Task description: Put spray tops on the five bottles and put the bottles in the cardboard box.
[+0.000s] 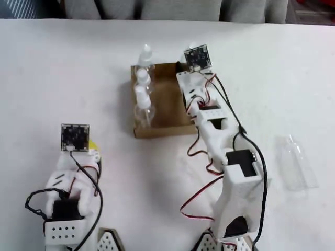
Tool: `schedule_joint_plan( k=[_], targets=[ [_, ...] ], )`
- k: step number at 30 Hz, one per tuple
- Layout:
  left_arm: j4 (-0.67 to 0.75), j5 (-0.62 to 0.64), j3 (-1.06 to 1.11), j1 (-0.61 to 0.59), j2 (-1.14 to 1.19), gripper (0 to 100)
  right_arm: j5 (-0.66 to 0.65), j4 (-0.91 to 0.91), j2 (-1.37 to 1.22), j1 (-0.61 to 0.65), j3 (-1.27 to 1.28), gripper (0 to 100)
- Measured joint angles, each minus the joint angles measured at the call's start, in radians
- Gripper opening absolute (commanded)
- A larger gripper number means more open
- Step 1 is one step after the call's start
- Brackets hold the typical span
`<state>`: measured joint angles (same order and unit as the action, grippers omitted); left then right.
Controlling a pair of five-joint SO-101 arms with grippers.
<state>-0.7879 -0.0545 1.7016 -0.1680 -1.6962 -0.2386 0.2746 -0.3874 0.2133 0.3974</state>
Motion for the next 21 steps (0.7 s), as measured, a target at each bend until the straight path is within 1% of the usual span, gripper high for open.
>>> schedule_joint_plan(
  k=[4,17,19,21],
  targets=[
    [0.0,0.0,0.0,0.0,0.0,2,0.0,-0.069,0.028,0.0,-0.005,1.7],
    [0.008,0.0,0.0,0.0,0.0,2,0.0,-0.083,0.034,0.003,-0.006,2.6],
    [0.008,0.0,0.0,0.0,0.0,2,-0.003,-0.083,0.034,0.006,-0.006,6.7],
    [0.008,0.0,0.0,0.0,0.0,2,-0.003,-0.086,0.034,0.006,-0.006,12.9]
  ],
)
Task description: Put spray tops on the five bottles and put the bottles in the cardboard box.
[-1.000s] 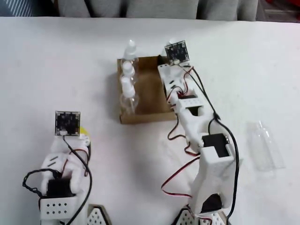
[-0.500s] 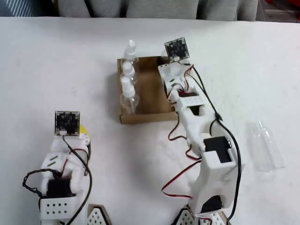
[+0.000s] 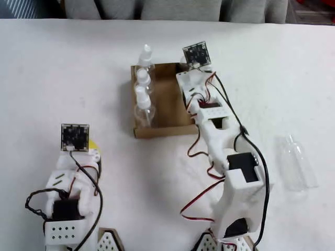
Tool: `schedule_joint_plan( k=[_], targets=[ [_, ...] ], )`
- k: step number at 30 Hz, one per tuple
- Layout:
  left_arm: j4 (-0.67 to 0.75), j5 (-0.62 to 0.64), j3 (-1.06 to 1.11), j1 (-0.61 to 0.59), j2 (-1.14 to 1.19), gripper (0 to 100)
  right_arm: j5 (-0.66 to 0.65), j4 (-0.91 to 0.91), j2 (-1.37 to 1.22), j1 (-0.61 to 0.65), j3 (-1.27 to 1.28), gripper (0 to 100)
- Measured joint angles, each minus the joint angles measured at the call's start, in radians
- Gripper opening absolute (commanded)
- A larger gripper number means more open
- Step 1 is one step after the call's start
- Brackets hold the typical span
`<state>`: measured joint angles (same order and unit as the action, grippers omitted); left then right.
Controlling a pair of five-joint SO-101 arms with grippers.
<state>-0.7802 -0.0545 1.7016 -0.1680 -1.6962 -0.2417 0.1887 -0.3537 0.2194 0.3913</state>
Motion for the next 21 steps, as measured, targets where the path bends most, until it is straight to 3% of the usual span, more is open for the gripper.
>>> schedule_joint_plan(
  k=[5,21],
  targets=[
    [0.0,0.0,0.0,0.0,0.0,2,-0.002,0.0,-0.002,0.012,0.002,20.5],
    [0.0,0.0,0.0,0.0,0.0,2,-0.002,-0.014,-0.028,0.015,0.005,23.4]
  ],
)
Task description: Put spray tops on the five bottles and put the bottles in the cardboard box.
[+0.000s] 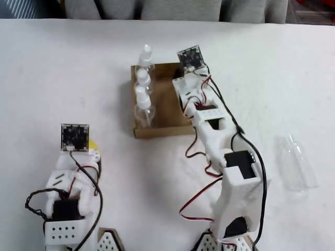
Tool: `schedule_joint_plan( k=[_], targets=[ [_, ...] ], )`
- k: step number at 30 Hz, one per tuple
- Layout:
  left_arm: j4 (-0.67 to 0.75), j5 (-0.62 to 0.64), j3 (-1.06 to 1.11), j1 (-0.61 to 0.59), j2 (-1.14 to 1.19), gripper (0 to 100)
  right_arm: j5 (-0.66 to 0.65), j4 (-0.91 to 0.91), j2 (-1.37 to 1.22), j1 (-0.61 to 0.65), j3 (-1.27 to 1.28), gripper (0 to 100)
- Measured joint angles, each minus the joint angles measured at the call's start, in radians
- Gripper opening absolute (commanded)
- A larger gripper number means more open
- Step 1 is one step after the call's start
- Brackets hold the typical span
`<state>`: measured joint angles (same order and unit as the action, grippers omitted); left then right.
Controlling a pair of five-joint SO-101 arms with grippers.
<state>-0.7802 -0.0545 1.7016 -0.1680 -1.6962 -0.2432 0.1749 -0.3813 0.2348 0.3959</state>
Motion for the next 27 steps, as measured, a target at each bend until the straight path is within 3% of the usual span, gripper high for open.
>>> schedule_joint_plan(
  k=[7,27],
  targets=[
    [0.0,0.0,0.0,0.0,0.0,2,0.0,0.0,0.0,0.0,0.002,40.9],
    [0.0,0.0,0.0,0.0,0.0,2,0.0,-0.002,0.107,0.0,0.077,41.2]
  ],
)
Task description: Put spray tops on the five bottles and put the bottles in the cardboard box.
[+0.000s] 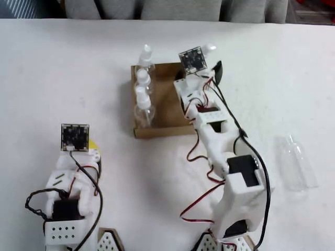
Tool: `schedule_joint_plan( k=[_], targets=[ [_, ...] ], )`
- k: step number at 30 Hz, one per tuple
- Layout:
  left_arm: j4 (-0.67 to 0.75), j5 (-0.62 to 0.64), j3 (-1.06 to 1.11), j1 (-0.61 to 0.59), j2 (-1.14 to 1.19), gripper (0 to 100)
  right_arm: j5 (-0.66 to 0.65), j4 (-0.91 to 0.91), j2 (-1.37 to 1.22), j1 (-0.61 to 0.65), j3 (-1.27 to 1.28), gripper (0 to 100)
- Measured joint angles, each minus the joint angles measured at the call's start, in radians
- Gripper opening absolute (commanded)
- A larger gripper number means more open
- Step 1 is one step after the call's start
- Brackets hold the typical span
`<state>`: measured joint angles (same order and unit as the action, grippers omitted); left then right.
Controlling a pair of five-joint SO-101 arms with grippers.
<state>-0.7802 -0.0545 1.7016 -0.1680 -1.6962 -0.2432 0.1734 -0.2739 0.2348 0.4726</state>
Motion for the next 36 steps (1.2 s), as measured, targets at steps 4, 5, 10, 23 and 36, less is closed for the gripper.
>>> schedule_joint_plan(
  k=[4,5,10,23,36],
  targets=[
    [0.0,0.0,0.0,0.0,0.0,2,0.0,0.0,0.038,-0.003,0.0,41.2],
    [0.0,0.0,0.0,0.0,0.0,2,0.0,0.0,0.043,-0.003,0.0,41.2],
    [0.0,0.0,0.0,0.0,0.0,2,0.0,0.0,0.044,-0.003,0.0,40.9],
    [0.0,0.0,0.0,0.0,0.0,2,0.0,0.0,0.044,-0.021,0.0,40.9],
    [0.0,0.0,0.0,0.0,0.0,2,0.153,-0.319,0.123,-0.02,-0.094,40.9]
  ],
)
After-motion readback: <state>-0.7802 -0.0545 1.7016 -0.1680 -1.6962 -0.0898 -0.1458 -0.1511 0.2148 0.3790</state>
